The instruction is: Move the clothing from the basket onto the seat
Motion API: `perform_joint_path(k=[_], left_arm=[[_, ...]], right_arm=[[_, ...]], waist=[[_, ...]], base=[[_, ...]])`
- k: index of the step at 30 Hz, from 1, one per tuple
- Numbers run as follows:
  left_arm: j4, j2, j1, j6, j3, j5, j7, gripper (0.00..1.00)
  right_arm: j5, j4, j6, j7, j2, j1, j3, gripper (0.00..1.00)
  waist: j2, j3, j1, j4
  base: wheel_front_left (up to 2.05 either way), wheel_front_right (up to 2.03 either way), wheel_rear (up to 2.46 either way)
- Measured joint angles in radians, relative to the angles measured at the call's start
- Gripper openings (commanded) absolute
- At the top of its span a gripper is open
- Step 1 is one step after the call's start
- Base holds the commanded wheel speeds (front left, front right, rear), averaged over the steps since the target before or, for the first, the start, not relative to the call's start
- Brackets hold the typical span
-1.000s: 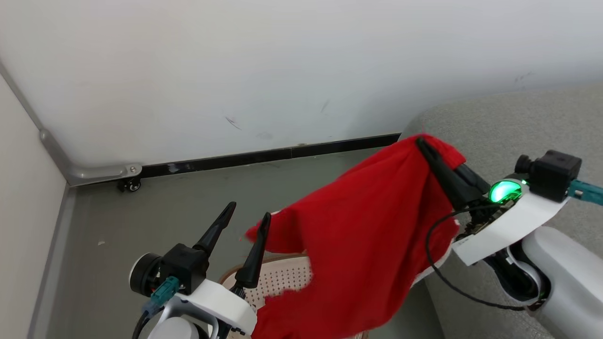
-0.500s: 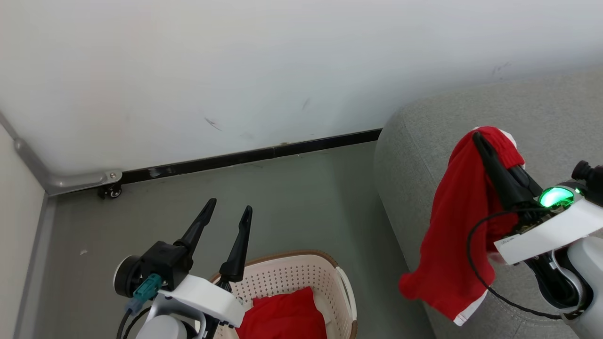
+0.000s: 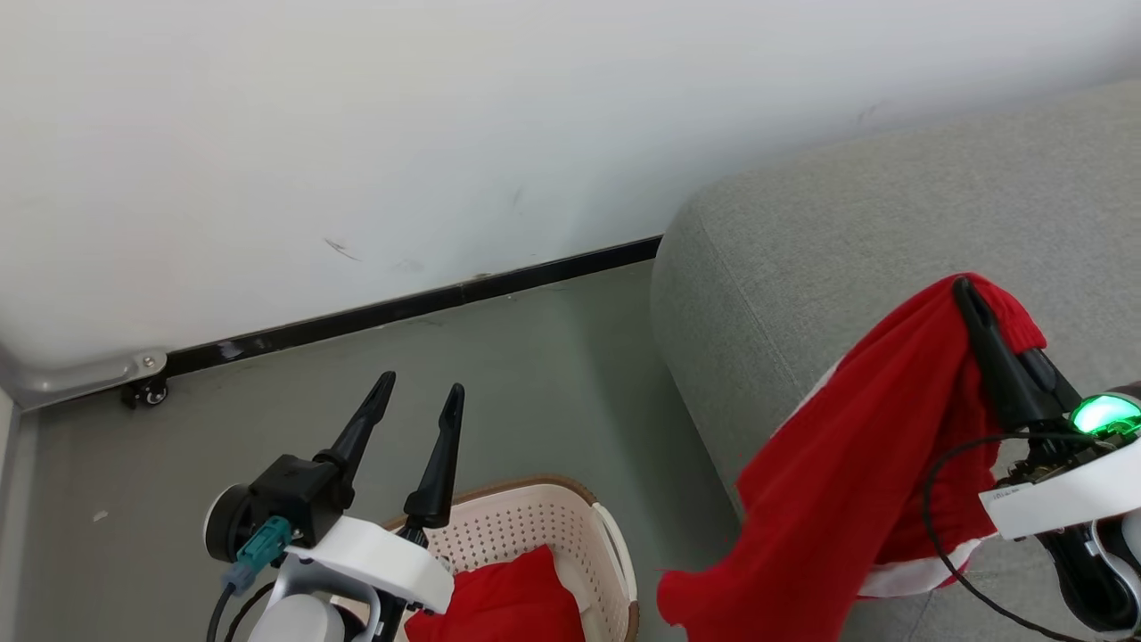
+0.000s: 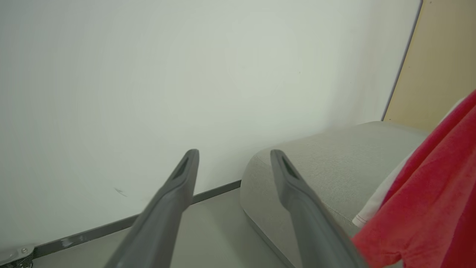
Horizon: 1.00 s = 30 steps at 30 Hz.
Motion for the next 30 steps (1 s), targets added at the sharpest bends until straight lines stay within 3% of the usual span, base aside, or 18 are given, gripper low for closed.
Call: perform_joint_path(k=[15,30], left_arm=[[-0.015,-0.006,0.0,0.009,0.027,0.0,0.0,1.0],[-0.066,0.01,0.0,0.04,0.081,0.011,0.0,1.0]], right_arm=[[-0.051,-0.062,0.0,0.0,0.012,0.119,-0.078,0.0],[-0.06,-0.087,0.0,0.033,0.043,0.051,-0.102,0.0]], waist=[[0.0,0.015,0.0,-0.107],[0.0,0.054,0.0,-0.165]], base=[[0.0,0.0,0.0],[0.0,0.0,0.0]])
